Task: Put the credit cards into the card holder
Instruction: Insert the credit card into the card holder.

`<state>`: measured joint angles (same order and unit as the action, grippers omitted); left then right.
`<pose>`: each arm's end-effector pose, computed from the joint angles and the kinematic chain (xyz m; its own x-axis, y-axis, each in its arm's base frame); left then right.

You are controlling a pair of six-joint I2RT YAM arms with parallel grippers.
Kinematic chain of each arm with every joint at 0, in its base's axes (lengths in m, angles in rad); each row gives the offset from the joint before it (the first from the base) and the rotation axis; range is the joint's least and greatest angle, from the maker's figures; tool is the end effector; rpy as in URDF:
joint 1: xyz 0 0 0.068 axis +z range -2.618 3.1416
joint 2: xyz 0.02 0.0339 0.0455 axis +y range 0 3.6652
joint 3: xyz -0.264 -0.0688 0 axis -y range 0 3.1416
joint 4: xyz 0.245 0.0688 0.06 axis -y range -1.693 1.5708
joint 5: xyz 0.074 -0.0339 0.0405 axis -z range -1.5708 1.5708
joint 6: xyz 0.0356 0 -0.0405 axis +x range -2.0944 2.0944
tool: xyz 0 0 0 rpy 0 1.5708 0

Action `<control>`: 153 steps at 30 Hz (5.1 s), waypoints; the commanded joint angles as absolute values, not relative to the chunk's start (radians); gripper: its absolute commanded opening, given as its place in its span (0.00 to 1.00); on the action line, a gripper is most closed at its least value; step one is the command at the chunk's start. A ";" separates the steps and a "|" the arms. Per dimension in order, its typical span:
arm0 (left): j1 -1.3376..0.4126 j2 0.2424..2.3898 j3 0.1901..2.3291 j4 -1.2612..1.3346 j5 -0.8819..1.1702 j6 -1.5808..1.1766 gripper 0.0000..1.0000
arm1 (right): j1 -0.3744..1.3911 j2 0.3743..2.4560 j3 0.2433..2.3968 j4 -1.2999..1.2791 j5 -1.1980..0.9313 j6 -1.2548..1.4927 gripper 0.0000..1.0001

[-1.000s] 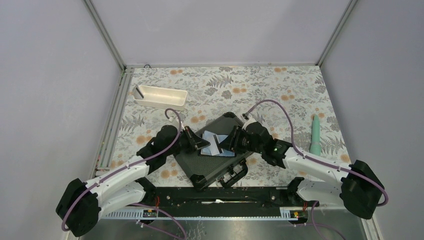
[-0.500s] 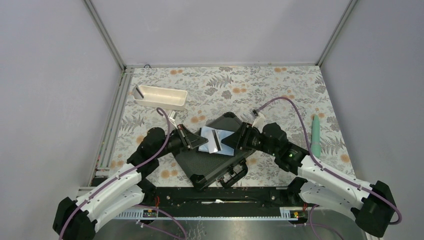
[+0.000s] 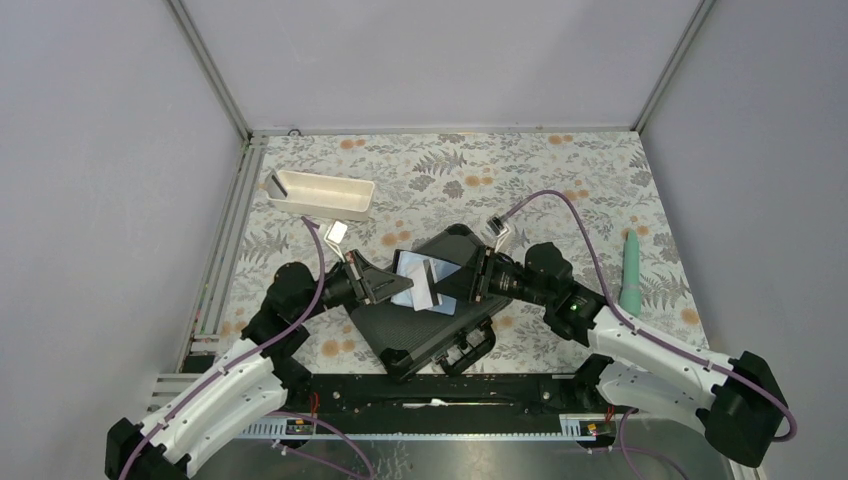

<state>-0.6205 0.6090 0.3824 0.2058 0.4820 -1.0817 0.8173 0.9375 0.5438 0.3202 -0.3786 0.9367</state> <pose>0.1216 -0.1072 0.2657 -0.7956 -0.3928 -0.4612 0.4043 0.2228 -0.8871 0.1408 0.1693 0.2799 -0.7789 0.2638 -0.5690 -0.5104 0.2605 0.8195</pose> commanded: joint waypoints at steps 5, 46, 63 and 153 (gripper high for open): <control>-0.618 0.571 0.387 0.319 0.532 -1.072 0.00 | 0.811 1.013 0.523 0.560 -0.494 1.014 0.35; -0.618 0.532 0.349 0.381 0.493 -1.112 0.03 | 0.824 1.007 0.398 0.755 -0.290 1.175 0.00; -0.618 0.514 0.336 0.411 0.480 -1.124 0.06 | 0.890 1.072 0.444 0.791 -0.171 1.206 0.00; -0.546 1.039 0.649 -0.202 0.715 -0.669 0.05 | 0.961 0.994 0.806 -0.191 0.322 0.758 0.65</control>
<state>-0.5671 0.9936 0.5621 -0.1032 0.6292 -0.7872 0.9775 1.0206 0.8085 -0.1455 0.2249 0.7738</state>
